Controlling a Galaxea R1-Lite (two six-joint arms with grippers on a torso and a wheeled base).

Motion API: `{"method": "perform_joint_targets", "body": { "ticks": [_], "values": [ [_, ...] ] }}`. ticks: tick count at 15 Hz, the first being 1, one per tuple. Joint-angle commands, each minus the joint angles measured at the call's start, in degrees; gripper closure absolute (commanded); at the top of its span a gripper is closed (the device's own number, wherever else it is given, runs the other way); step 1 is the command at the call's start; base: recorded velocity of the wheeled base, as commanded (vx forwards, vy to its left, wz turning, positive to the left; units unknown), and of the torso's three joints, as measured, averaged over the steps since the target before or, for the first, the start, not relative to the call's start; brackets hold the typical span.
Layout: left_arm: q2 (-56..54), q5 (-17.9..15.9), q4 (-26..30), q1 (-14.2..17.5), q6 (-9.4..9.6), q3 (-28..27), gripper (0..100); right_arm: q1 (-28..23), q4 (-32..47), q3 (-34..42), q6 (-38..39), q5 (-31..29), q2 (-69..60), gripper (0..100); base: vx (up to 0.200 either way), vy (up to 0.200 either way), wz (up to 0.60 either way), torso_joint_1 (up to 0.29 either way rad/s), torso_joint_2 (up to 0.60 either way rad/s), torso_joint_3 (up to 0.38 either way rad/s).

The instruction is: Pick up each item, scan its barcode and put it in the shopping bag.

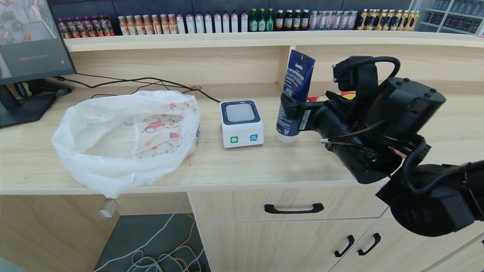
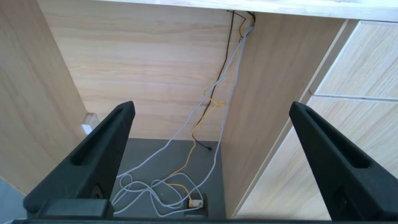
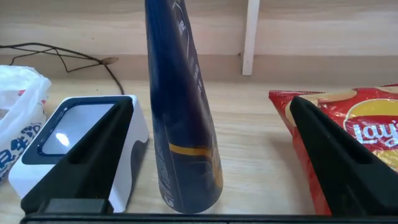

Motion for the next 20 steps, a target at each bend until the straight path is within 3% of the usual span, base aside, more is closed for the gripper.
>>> {"method": "perform_joint_targets", "body": {
  "ticks": [1, 9, 20],
  "values": [
    [-0.02, 0.01, 0.00, 0.02, -0.01, 0.00, 0, 0.57, -0.09, -1.32, -0.06, -0.30, 1.28, 0, 0.000, 0.000, 0.00, 0.000, 0.00, 0.000],
    [-0.02, 0.01, 0.00, 0.02, -0.01, 0.00, 0, 0.57, -2.02, -7.03, -0.23, -3.11, 5.67, 0, 0.000, 0.000, 0.00, 0.000, 0.00, 0.000],
    [-0.02, 0.01, 0.00, 0.02, -0.01, 0.00, 0, 0.57, -2.72, -7.30, -0.06, -2.76, 9.54, 0, 0.000, 0.000, 0.00, 0.000, 0.00, 0.000]
  ]
}}
